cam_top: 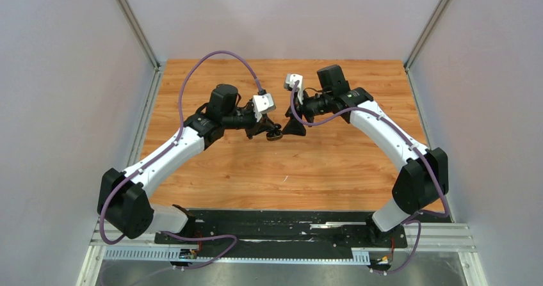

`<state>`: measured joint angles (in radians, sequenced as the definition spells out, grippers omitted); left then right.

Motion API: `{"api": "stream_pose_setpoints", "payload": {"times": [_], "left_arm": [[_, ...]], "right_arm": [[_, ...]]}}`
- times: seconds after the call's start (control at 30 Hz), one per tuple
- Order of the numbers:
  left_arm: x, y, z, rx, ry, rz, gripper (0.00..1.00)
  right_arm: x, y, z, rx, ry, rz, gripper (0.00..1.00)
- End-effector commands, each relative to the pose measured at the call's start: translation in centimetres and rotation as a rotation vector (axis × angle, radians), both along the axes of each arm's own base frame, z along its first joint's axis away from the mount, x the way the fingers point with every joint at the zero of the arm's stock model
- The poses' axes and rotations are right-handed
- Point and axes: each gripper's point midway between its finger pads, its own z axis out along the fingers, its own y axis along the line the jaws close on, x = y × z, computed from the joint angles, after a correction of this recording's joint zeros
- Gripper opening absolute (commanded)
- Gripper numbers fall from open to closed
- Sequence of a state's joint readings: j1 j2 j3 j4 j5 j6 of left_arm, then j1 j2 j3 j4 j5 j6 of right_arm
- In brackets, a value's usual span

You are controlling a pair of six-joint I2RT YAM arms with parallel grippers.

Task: Insert the wireless bluetooth earbuds into the charging case
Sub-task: Place the earbud in the charging case.

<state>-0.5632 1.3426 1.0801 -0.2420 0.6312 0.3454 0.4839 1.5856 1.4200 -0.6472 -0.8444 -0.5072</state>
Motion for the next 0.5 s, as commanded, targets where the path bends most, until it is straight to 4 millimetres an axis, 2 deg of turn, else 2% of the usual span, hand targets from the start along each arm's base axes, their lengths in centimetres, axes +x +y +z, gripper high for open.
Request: {"api": "stream_pose_setpoints", "payload": {"times": [0.0,0.17,0.3,0.47], "left_arm": [[0.4,-0.2,3.3,-0.044,-0.117,-0.001,0.00],[0.4,-0.3,3.4,-0.043,-0.120,-0.004,0.00],[0.5,-0.2,3.2,-0.034,-0.125,0.001,0.00],[0.1,0.0,1.1,0.006,-0.085,-0.016,0.00]], "right_arm": [[-0.2,0.7,2.4,0.063,-0.020,0.029,0.72],[0.2,1.6,2.7,0.094,0.032,0.021,0.73],[0.7,1.5,2.6,0.083,0.024,-0.003,0.73],[0.5,0.0,2.4,0.076,0.043,-0.051,0.73]]}}
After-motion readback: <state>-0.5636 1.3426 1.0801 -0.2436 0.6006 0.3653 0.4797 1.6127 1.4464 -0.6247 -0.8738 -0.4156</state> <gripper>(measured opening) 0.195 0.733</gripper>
